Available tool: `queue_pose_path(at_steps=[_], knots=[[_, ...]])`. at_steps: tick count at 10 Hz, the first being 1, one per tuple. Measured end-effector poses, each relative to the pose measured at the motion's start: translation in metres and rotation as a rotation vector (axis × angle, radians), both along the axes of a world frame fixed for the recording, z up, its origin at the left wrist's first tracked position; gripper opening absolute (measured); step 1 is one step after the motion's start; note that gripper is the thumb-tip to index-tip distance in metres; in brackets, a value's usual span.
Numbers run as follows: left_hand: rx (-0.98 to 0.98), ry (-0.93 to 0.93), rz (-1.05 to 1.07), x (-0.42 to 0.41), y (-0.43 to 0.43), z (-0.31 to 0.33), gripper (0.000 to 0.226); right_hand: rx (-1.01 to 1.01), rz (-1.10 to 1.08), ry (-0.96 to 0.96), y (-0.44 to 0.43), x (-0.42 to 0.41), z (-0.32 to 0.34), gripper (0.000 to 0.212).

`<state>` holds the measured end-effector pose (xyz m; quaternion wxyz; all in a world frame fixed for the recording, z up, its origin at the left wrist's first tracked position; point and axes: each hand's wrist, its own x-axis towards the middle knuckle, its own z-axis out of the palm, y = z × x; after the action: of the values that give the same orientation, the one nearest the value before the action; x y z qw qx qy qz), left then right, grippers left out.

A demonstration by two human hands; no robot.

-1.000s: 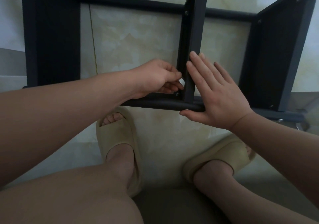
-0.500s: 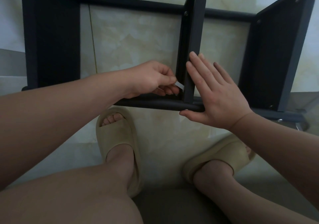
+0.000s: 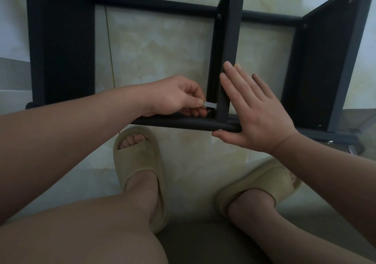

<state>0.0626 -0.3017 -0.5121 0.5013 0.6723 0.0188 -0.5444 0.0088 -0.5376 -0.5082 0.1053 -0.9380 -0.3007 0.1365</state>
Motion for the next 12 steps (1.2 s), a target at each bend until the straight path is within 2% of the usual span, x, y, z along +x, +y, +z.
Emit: queue_pose_path(at_steps=[3,5,7,9,11,12], knots=[[0.015,-0.066,-0.096,0.0,-0.001,0.001,0.013,-0.01,0.004,0.005,0.0,0.0,0.0,0.104],[0.054,-0.177,-0.238,0.002,-0.002,0.0,0.017,-0.012,0.003,0.012,0.0,0.0,0.001,0.104],[0.04,-0.168,-0.283,0.001,-0.002,-0.004,0.016,-0.007,0.003,0.013,0.0,0.0,0.001,0.104],[0.087,-0.207,-0.209,0.005,0.005,-0.004,0.013,0.001,0.005,0.007,0.0,0.0,0.001,0.104],[0.208,-0.433,-0.379,0.011,0.004,0.004,0.009,0.01,0.001,0.006,0.0,0.0,0.0,0.104],[0.18,-0.437,-0.318,0.012,-0.001,0.007,0.016,0.005,0.004,0.003,0.0,0.0,0.0,0.104]])
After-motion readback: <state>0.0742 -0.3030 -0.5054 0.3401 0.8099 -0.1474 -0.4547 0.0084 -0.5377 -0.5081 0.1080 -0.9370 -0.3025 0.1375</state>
